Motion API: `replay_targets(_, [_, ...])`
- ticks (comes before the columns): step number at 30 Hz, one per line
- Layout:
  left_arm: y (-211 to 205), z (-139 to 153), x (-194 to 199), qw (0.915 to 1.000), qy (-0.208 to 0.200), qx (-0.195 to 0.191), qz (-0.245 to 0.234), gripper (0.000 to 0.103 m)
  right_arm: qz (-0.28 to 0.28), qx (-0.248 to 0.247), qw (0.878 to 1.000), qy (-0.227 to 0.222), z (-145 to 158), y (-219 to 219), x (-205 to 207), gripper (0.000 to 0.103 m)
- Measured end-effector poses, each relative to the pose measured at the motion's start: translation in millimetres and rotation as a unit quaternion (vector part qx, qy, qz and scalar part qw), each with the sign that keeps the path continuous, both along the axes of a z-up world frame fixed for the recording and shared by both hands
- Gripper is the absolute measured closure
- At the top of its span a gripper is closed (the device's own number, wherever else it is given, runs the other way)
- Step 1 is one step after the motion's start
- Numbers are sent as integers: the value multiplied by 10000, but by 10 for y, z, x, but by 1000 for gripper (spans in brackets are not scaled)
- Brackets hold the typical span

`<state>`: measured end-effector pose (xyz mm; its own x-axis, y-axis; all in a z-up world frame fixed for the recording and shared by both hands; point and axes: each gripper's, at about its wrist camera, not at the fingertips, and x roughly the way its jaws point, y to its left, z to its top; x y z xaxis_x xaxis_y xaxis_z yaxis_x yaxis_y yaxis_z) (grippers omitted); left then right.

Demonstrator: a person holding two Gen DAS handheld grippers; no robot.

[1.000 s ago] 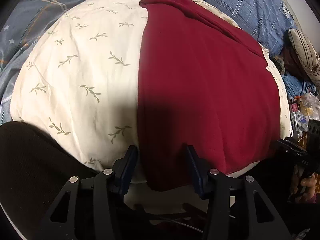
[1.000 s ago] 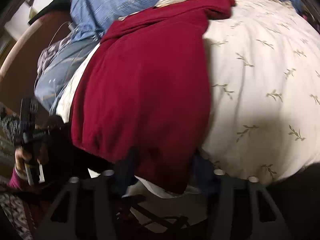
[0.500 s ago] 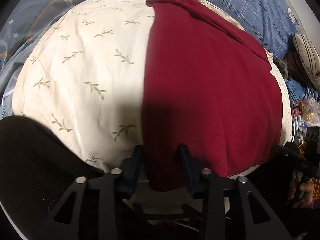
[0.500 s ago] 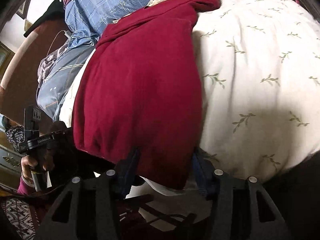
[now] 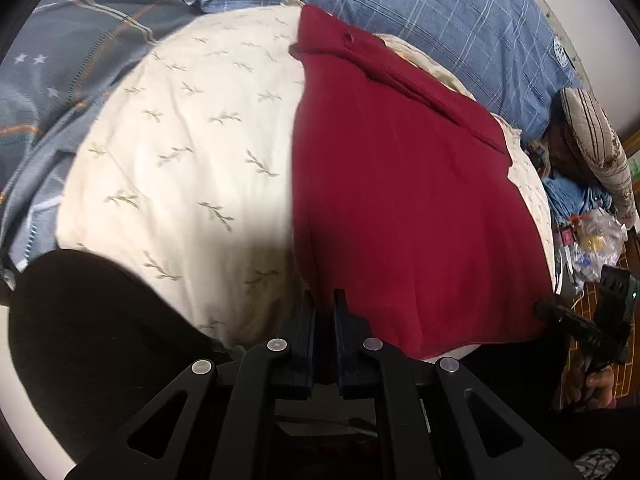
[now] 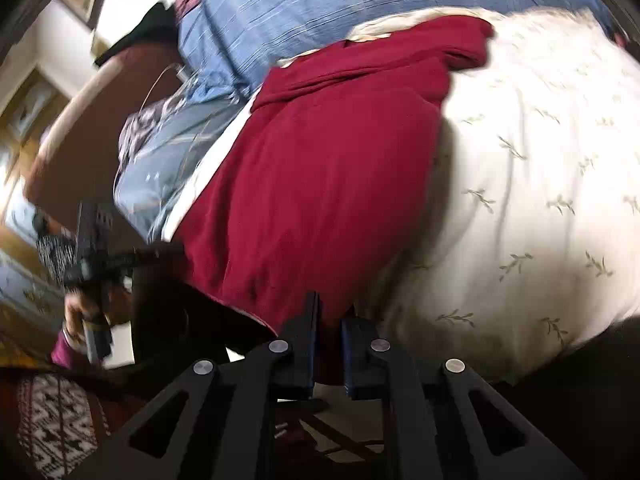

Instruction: Fold small clothes

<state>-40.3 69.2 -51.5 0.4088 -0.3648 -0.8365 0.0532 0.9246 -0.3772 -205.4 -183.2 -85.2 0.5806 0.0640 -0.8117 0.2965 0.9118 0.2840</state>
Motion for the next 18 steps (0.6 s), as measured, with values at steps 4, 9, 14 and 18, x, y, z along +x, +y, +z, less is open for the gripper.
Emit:
replay_targets(4, [-38,-170,24,9995,248,146,87,97,-251,372,9979,461,-270,-155,52,90])
replay_targets(9, [-149,-242,76,9986,276,441,102,87,-495,703,9953,438,-415,-237,66,76])
replay_targets(14, [-322,-313,164,9982,329,467,200,61,-400,725,9953,497,-479,-205,117,71])
replay_targets(18, [-381,-331,200,9981,244,548,135,71,-350,608,9964,477,-435,-241,76,77])
